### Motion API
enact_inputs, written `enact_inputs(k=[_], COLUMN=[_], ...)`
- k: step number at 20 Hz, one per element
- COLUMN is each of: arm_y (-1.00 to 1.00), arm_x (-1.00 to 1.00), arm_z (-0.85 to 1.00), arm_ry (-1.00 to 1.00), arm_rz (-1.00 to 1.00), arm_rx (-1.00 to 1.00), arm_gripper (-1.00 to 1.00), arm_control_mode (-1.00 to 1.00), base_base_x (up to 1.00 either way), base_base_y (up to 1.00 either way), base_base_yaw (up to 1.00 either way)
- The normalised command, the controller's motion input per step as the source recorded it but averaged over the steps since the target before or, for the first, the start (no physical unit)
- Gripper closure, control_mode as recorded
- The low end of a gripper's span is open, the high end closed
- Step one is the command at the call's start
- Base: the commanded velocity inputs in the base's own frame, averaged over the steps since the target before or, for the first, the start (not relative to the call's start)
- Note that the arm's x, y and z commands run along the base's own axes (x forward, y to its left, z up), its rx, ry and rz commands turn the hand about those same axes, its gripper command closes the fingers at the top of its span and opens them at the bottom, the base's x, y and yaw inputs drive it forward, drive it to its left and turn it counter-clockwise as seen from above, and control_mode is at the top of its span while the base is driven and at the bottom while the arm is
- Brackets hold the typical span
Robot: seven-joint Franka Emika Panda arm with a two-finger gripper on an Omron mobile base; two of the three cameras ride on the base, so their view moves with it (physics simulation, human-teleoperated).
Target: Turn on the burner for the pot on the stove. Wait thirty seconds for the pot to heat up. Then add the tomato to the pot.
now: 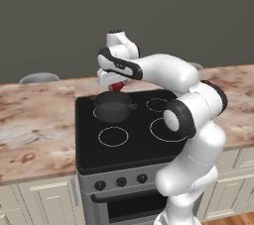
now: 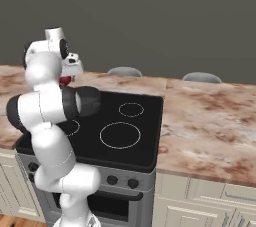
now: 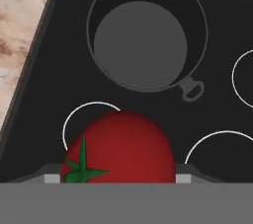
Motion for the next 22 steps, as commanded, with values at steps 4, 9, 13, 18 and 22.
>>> enact_inputs(k=[4,9,13,18,22], arm_y=[-0.17,0.0,0.0,0.0,0.0], arm_x=[0.0,0.17,0.4,0.37,0.35], arm_z=[-0.27,-0.26,-0.28,-0.27,-0.29], arm_ry=[0.0,0.0,0.0,0.0,0.0], arm_rz=[0.0,0.0,0.0,0.0,0.0], arm_rx=[0.0,0.0,0.0,0.0,0.0], arm_gripper=[1.0,1.0,1.0,1.0,1.0], arm_control_mode=[-1.0,-1.0,-1.0,-1.0,-1.0], base_base_x=[0.0,0.0,0.0,0.0,0.0], base_base_y=[0.0,0.0,0.0,0.0,0.0], base_base_yaw=[0.0,0.0,0.0,0.0,0.0])
